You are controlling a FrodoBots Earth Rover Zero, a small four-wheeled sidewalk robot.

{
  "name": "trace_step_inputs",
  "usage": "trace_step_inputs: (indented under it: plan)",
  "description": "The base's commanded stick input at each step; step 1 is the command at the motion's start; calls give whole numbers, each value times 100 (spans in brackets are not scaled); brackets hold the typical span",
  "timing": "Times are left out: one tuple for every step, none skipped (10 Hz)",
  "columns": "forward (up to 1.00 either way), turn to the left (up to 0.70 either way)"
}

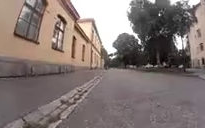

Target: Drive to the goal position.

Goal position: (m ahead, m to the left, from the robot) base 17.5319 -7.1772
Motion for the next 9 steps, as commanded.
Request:
trace_step_inputs:
  plan:
    - [70,-8]
    - [70,-35]
    - [70,-35]
    - [70,-35]
    - [70,-35]
    - [70,-35]
    - [70,-35]
    - [70,-35]
    - [70,-35]
